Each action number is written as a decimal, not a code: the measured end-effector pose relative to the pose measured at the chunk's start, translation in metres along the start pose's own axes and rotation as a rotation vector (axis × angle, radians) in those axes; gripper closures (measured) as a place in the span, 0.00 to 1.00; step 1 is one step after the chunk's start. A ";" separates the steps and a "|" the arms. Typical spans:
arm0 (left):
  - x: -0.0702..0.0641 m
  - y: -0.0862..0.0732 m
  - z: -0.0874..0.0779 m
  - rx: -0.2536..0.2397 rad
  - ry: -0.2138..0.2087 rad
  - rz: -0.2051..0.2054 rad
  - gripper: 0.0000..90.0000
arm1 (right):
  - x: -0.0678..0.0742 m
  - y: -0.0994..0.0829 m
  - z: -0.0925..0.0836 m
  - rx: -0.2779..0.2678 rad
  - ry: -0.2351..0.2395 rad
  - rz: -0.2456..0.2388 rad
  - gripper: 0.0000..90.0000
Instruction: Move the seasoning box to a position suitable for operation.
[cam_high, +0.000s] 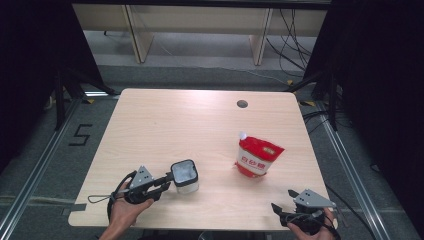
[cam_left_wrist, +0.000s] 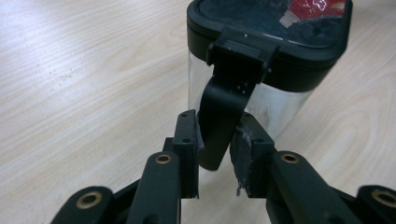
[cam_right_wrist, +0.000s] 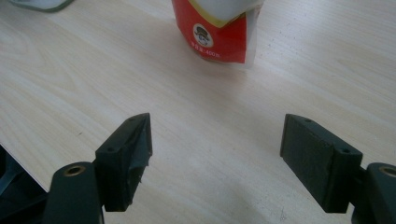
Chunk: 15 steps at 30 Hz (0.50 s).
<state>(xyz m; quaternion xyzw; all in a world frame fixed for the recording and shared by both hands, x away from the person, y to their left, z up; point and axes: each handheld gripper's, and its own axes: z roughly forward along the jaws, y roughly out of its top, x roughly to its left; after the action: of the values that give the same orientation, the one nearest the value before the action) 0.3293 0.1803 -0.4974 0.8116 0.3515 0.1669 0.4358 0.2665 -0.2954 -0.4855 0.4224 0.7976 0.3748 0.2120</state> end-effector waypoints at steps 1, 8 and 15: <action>-0.002 0.001 0.003 -0.014 0.013 -0.017 0.81 | -0.001 0.000 0.000 -0.007 -0.006 -0.013 0.29; -0.002 0.006 0.013 -0.030 -0.030 0.055 0.82 | -0.002 0.000 0.001 -0.006 0.006 -0.015 0.29; -0.014 0.012 0.022 -0.037 -0.071 0.094 0.82 | 0.000 0.000 -0.001 0.007 0.006 0.024 0.29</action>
<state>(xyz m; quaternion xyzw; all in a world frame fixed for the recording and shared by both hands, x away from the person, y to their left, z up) 0.3375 0.1527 -0.4997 0.8244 0.2944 0.1645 0.4545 0.2655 -0.2956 -0.4853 0.4318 0.7944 0.3758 0.2034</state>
